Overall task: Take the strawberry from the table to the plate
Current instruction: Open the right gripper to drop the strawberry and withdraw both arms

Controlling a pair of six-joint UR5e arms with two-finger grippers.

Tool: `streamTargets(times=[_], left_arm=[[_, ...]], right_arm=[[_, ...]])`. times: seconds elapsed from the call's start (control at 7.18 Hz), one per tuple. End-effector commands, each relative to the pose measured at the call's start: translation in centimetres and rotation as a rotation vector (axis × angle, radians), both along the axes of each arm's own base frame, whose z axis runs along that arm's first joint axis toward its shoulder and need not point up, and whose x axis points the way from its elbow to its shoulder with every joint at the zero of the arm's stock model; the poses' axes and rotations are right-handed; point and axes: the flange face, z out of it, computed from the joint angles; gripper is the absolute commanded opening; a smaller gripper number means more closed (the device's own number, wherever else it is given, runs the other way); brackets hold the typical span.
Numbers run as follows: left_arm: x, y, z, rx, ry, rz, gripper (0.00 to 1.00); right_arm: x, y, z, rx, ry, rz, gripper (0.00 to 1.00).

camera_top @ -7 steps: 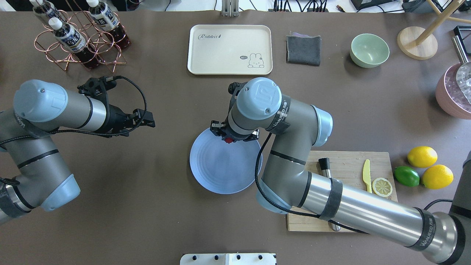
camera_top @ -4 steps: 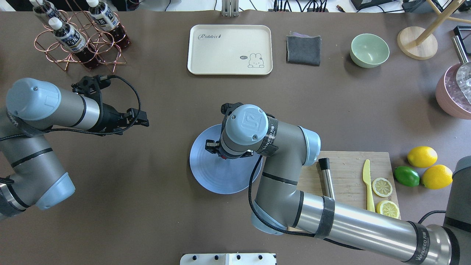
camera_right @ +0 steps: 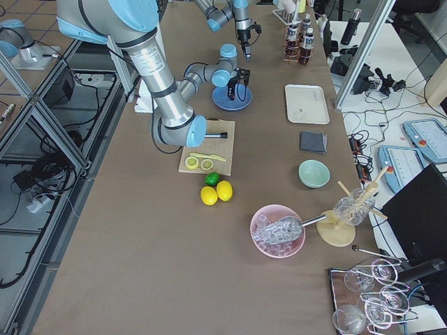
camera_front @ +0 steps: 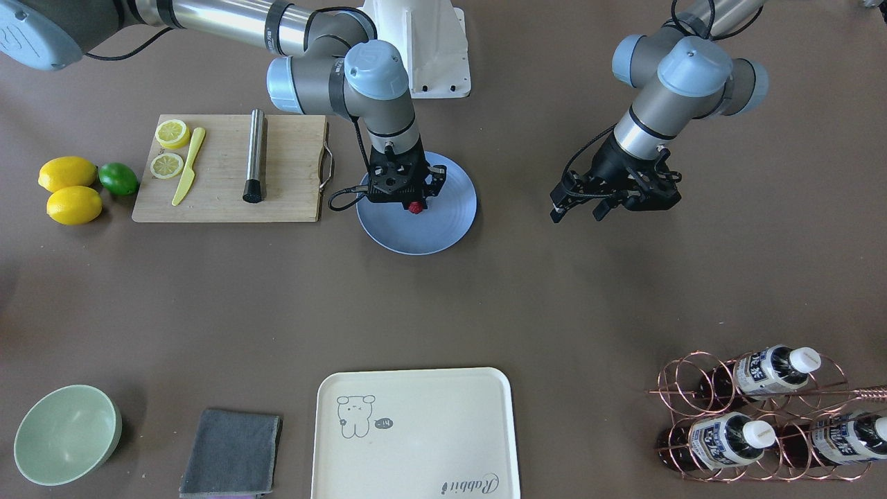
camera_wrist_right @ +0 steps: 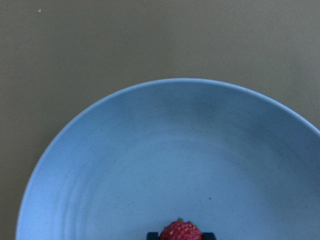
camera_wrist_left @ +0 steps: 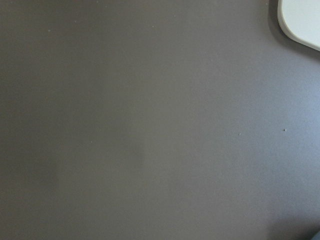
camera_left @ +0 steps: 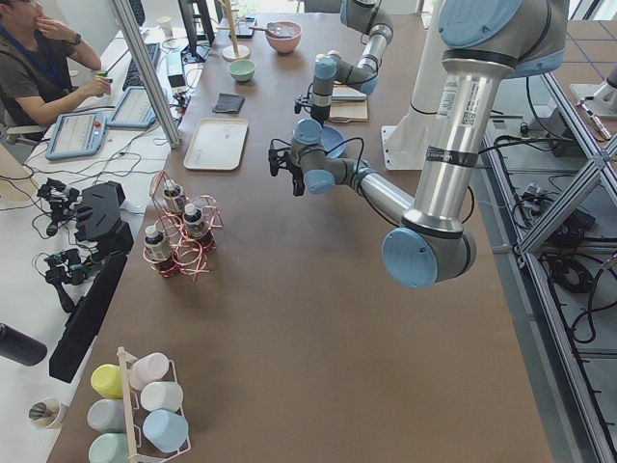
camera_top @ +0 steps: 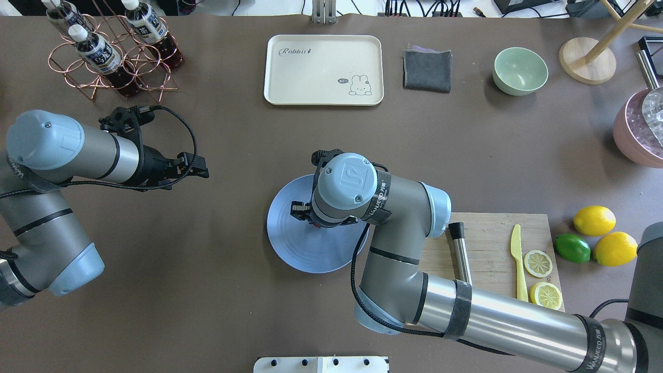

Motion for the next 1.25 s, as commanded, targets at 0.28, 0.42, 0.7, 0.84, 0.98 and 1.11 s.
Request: streamTargets(times=[0.28,0.42,0.7,0.84,0.98,1.11], left_arm=[[-4.1,-0.8,-0.5,-0.032,0.011,0.007,0.97],[-8.1,-1.2,1.5,0.000,-0.016,0.018,0.97],[-15.9,-1.0,6.8,0.067,-0.064,0.102,0.97],[-20.2,-0.7,9.6,0.099,-0.063,0.164,0.97],[-24.2,0.1,12.2,0.139,-0.070,0.195,0.97],[-27.4,1.1,15.8,0.182,-0.096,0.234,0.97]], right_arm=[[11.0,-3.1,-2.4,-0.042,0.026,0.009,1.00],[17.9,-5.7,-0.4,-0.010,0.025,-0.036,1.00],[29.0,-11.1,8.0,0.040,0.069,-0.104,1.00],[35.1,-12.9,13.7,0.078,0.098,-0.166,1.00],[41.8,-13.7,19.3,0.114,0.109,-0.221,1.00],[48.7,-14.2,25.0,0.138,0.130,-0.245,1.00]])
